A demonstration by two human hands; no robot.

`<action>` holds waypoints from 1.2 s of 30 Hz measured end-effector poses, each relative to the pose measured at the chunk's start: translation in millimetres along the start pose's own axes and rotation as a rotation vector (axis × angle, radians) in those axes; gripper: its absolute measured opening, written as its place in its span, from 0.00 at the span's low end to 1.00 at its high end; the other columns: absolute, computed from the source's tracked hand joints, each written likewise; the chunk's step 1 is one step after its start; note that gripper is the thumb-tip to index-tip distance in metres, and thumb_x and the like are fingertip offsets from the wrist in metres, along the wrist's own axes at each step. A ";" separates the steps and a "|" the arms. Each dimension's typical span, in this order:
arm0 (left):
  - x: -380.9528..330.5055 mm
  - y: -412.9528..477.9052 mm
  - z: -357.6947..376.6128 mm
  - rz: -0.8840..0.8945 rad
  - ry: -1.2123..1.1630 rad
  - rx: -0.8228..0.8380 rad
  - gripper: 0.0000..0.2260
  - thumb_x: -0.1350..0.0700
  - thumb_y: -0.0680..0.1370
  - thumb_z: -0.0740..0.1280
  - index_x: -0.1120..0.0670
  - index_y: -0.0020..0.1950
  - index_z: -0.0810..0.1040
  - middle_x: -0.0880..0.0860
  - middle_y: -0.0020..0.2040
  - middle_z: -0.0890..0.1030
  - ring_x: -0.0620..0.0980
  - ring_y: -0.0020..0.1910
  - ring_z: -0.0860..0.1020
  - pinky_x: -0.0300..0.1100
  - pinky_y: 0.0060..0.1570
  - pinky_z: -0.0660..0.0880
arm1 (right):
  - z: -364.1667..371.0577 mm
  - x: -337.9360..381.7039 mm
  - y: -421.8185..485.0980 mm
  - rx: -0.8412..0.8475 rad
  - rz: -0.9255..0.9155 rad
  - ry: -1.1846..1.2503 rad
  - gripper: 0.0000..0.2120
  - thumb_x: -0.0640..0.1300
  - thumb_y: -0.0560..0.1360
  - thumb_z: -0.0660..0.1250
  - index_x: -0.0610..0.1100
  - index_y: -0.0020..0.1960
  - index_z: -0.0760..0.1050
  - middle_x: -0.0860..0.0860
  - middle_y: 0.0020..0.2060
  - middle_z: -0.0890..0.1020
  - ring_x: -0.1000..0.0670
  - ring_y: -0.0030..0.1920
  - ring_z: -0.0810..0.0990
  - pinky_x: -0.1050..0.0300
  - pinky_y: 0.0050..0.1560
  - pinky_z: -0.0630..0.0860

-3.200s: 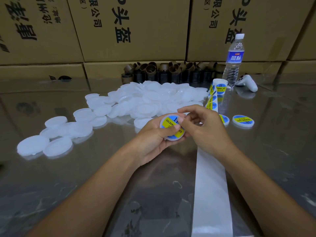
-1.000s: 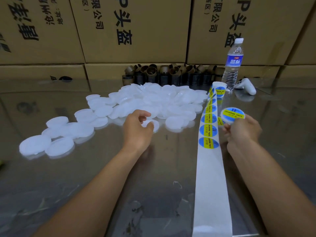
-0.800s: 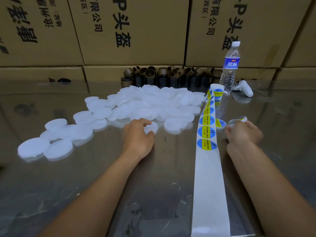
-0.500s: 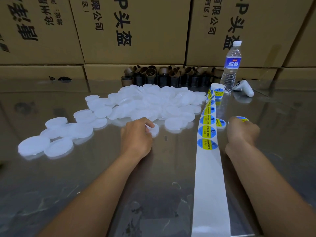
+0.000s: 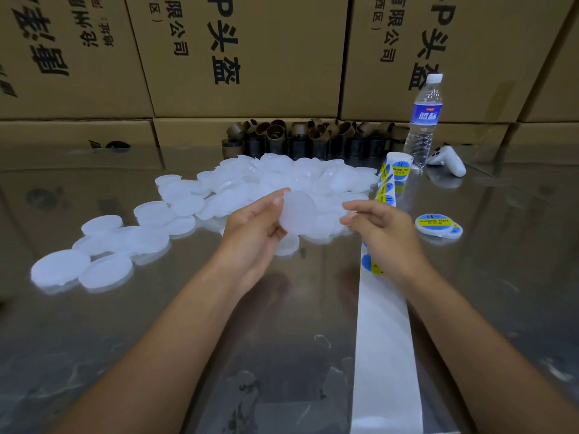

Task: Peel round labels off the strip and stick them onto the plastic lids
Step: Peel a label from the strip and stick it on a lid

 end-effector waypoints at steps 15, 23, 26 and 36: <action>5.1 -1.9 9.9 -0.026 -0.068 0.126 0.10 0.58 0.81 0.59 0.57 0.54 0.79 0.51 0.49 0.85 0.45 0.46 0.83 0.36 0.45 0.79 | 24.7 6.8 -13.5 0.347 0.010 0.020 0.09 0.53 0.69 0.70 0.48 0.36 0.79 0.51 0.36 0.85 0.57 0.32 0.77 0.72 0.35 0.70; 10.9 -6.4 17.8 -0.102 -0.017 0.224 0.13 0.60 0.79 0.62 0.57 0.63 0.76 0.53 0.51 0.84 0.48 0.45 0.82 0.38 0.49 0.79 | 11.8 3.5 -5.7 0.162 0.113 0.188 0.05 0.40 0.77 0.65 0.47 0.46 0.79 0.54 0.32 0.82 0.56 0.32 0.79 0.65 0.36 0.73; 14.5 -8.2 21.4 -0.149 0.032 0.264 0.12 0.55 0.78 0.63 0.57 0.59 0.77 0.53 0.48 0.83 0.49 0.47 0.83 0.39 0.48 0.79 | 10.0 4.8 -5.5 0.125 0.119 0.224 0.10 0.39 0.78 0.62 0.50 0.47 0.79 0.54 0.32 0.80 0.56 0.30 0.75 0.67 0.33 0.73; 25.3 -18.1 28.6 -0.378 0.057 0.372 0.22 0.44 0.78 0.58 0.59 0.60 0.79 0.56 0.50 0.84 0.51 0.46 0.83 0.46 0.40 0.81 | 26.5 10.2 -16.5 0.427 -0.034 0.021 0.15 0.33 0.77 0.59 0.48 0.48 0.81 0.63 0.28 0.80 0.66 0.31 0.76 0.76 0.31 0.68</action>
Point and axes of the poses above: each hand's wrist, its own y-axis towards the middle knuckle, its own z-axis out of the palm, x = y × z, the point moved 5 cm from there along y, towards the middle knuckle
